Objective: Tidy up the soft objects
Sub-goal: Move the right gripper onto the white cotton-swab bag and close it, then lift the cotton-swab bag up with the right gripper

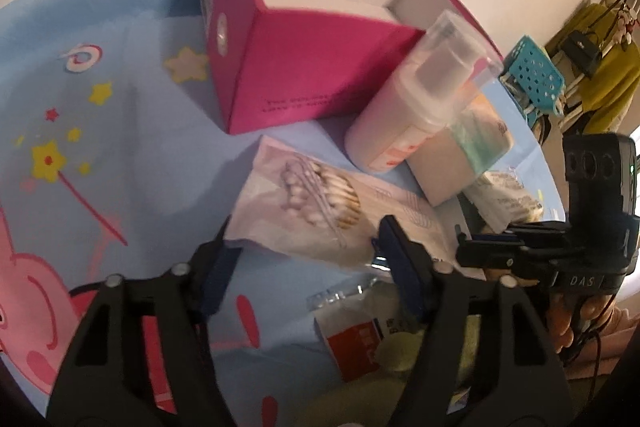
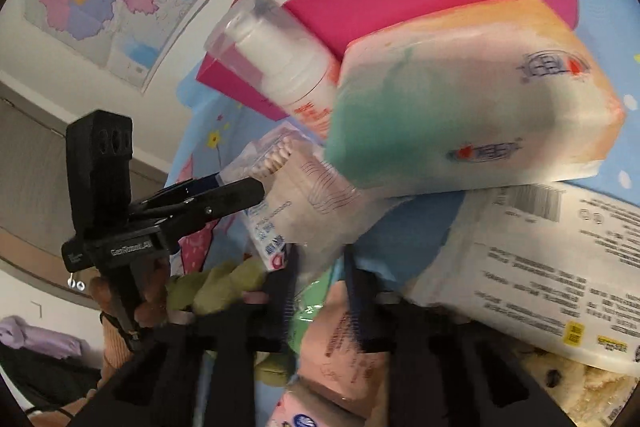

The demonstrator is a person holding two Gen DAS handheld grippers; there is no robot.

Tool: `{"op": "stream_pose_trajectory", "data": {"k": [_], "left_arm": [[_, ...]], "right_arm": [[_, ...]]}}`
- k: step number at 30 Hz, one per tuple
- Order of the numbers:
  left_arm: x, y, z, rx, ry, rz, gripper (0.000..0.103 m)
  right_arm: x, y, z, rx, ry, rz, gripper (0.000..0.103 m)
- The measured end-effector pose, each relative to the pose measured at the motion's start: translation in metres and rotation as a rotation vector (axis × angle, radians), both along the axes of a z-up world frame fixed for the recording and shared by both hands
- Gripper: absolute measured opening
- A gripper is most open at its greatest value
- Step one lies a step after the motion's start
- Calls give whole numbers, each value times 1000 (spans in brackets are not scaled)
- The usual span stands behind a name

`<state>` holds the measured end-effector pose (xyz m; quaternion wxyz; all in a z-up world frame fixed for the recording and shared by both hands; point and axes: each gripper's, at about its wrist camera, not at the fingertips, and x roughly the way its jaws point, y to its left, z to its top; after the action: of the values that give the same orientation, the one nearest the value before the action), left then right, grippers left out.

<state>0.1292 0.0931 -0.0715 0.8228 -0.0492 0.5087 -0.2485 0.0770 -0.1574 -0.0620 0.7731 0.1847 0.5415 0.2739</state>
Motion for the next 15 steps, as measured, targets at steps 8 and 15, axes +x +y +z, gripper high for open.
{"op": "stream_pose_trajectory", "data": {"k": [8,15], "left_arm": [[-26,9,14,-81,-39,-14,42],[-61,-4,23,-106,-70,-66,32]], "right_arm": [[-16,5,14,-9,-112,69,7],[-30,12,35,-50,-216,151,5]]}}
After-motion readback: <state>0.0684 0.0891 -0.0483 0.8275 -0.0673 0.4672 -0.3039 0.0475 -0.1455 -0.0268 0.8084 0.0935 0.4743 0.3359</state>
